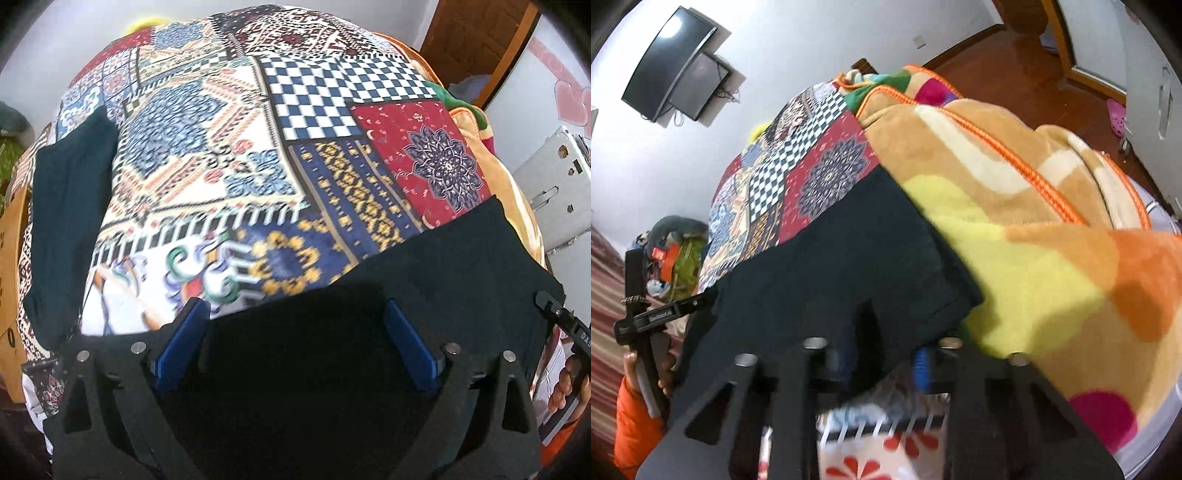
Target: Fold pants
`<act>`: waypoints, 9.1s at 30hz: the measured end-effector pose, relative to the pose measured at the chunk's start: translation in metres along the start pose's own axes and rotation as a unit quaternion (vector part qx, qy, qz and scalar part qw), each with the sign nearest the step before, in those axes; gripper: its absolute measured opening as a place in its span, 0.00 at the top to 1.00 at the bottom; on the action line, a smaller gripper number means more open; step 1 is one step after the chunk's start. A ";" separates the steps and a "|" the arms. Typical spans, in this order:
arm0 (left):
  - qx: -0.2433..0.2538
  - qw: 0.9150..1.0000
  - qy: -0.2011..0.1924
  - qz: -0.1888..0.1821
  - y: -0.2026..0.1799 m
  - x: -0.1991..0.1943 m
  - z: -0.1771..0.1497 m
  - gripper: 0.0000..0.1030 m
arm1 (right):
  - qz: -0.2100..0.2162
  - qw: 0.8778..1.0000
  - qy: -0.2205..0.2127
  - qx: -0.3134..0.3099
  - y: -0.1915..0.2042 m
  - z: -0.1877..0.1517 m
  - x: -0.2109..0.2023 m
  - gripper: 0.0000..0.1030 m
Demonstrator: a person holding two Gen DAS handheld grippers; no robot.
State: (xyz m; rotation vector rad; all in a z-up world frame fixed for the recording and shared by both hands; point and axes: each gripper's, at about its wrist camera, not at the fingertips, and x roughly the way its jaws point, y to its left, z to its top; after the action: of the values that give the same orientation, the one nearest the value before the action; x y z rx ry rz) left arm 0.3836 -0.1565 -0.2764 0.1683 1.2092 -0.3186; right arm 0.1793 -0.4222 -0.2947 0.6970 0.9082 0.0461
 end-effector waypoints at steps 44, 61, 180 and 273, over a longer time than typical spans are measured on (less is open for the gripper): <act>-0.087 0.977 -0.193 0.029 0.098 -0.186 -0.149 0.09 | 0.130 0.913 0.132 -0.363 0.276 -0.121 0.069 0.90; -0.068 0.992 -0.107 -0.021 0.072 -0.125 -0.113 0.09 | 0.087 0.918 0.066 -0.381 0.237 -0.062 0.011 0.54; -0.171 0.932 -0.296 0.119 0.135 -0.270 -0.185 0.81 | 0.041 0.935 0.065 -0.347 0.207 -0.055 0.032 0.54; -0.077 0.984 -0.143 0.074 0.120 -0.160 -0.121 0.04 | 0.058 0.918 0.058 -0.387 0.246 -0.034 0.029 0.54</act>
State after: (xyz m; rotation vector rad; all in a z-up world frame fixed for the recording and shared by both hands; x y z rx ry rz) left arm 0.2645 0.0165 -0.1740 0.0742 0.9259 -0.1138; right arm 0.2330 -0.2028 -0.1881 0.0028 0.8693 0.5316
